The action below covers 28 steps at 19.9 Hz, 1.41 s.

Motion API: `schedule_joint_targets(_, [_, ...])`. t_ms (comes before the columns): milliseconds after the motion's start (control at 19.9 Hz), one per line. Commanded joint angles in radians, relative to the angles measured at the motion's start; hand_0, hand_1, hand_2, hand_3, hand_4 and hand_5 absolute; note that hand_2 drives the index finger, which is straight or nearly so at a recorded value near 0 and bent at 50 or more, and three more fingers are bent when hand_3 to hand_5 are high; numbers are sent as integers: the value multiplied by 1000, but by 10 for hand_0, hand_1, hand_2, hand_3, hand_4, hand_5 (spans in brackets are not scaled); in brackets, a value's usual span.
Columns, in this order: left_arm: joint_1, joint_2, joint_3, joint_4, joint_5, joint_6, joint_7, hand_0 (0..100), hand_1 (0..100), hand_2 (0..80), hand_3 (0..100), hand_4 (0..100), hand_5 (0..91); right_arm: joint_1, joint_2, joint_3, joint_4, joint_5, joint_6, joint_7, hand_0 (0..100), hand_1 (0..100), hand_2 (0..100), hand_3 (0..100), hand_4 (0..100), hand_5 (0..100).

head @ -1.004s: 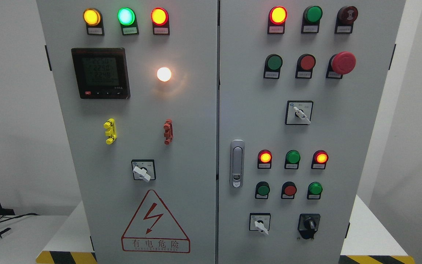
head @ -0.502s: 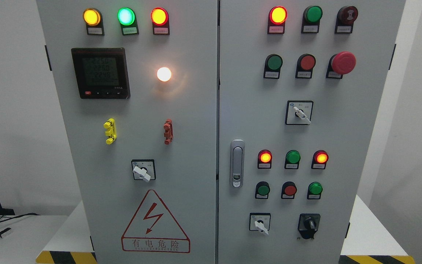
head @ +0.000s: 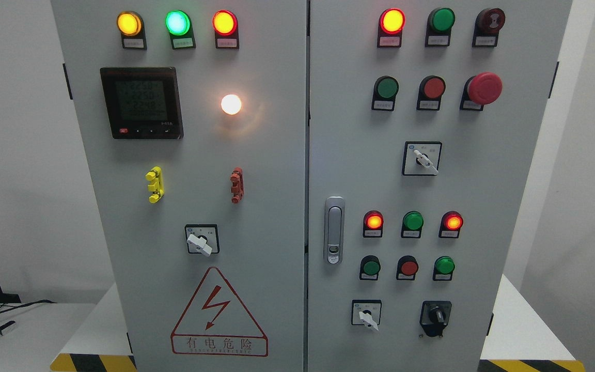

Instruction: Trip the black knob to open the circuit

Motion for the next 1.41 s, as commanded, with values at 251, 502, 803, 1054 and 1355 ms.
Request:
schedule_joint_targets(251, [0,0,0,0,-31,-1,-1,120,389,0,0,0,0,-310,-31,-60,-50,2,123,-12,239,536,415,687,657,638])
schedule_joint_targets(502, [0,-1,0,0,-31,-1,-1,120,389,0,0,0,0,-384,-32,-62,-55,2,158,-12,245,576,420,819,747,739])
schedule_joint_targets(803, [0,-1,0,0,-31,-1,-1,120,389,0,0,0,0,-392,-57,-71,-58,2,164,-12,253,689,454,849,769,758])
schedule_joint_targets(1054, [0,0,0,0,-31,-1,-1,120,389,0,0,0,0,-405,-58,-86,-56,2,169,-12,286,693,483,849,769,759])
schedule_joint_targets(1355, [0,0,0,0,-31,-1,-1,120,389,0,0,0,0,-428,-58,-85,-56,2,184,-12,295,688,498,858,771,760])
